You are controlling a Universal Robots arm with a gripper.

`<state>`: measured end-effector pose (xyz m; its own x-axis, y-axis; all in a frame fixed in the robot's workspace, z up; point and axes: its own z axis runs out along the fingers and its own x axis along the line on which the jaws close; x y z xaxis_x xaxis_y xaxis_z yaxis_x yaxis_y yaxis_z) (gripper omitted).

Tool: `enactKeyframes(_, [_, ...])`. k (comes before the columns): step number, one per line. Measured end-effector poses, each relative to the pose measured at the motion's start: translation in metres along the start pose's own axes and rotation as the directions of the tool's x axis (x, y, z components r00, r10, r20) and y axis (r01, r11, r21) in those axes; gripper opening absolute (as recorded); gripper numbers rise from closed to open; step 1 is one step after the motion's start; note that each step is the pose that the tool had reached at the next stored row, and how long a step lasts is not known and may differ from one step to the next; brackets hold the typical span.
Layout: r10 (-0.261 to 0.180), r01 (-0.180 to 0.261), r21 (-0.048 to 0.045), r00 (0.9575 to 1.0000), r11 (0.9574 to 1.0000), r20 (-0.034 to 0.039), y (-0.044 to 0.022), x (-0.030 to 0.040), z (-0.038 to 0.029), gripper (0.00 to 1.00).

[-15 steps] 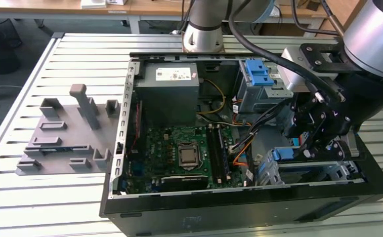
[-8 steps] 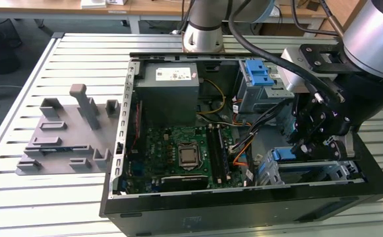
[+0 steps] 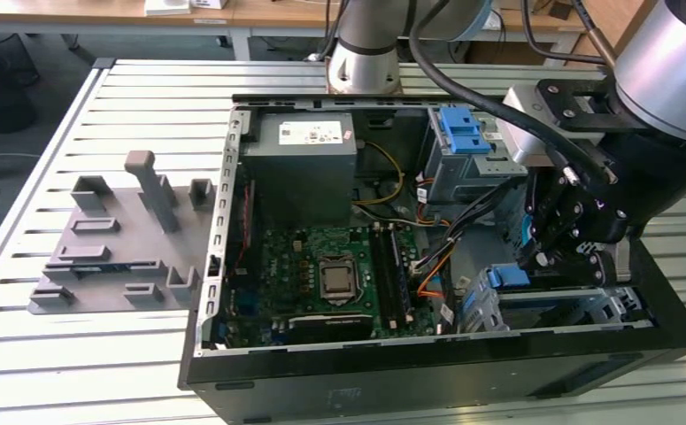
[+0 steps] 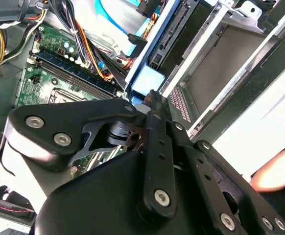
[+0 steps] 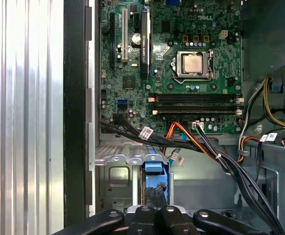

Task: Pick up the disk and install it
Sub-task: 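Insert the disk into the insertion slot, then insert the first disk wire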

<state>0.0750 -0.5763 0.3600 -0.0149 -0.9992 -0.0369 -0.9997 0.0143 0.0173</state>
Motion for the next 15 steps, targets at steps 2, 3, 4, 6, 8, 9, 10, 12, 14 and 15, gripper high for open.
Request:
enactKeyframes(2, [0.000, 0.000, 0.0000, 1.0000, 1.0000, 0.0000, 0.0000, 0.0000, 0.0000, 0.11])
enactKeyframes(3, [0.000, 0.000, 0.0000, 1.0000, 1.0000, -0.0001, 0.0000, 0.0000, 0.0001, 0.11])
enactKeyframes(4, [0.000, 0.000, 0.0000, 1.0000, 1.0000, -0.0001, 0.0000, 0.0000, 0.0002, 0.11])
enactKeyframes(6, [0.000, 0.000, 0.0000, 1.0000, 1.0000, 0.0000, 0.0000, 0.0000, 0.0002, 0.11])
enactKeyframes(8, [0.000, 0.000, 0.0000, 1.0000, 1.0000, 0.0000, 0.0000, 0.0000, 0.0003, 0.11])
enactKeyframes(9, [0.000, 0.000, 0.0000, 1.0000, 1.0000, -0.0001, 0.0000, 0.0000, 0.0003, 0.11])
enactKeyframes(10, [0.000, 0.000, 0.0000, 1.0000, 1.0000, 0.0000, 0.0000, 0.0000, 0.0003, 0.11])
enactKeyframes(12, [0.000, 0.000, 0.0000, 1.0000, 1.0000, -0.0001, 0.0000, 0.0000, 0.0003, 0.11])
enactKeyframes(14, [0.000, 0.000, 0.0000, 1.0000, 1.0000, 0.0000, -0.0001, 0.0000, 0.0003, 0.11])
enactKeyframes(15, [0.000, 0.000, 0.0000, 1.0000, 1.0000, 0.0001, -0.0006, 0.0000, 0.0004, 0.11])
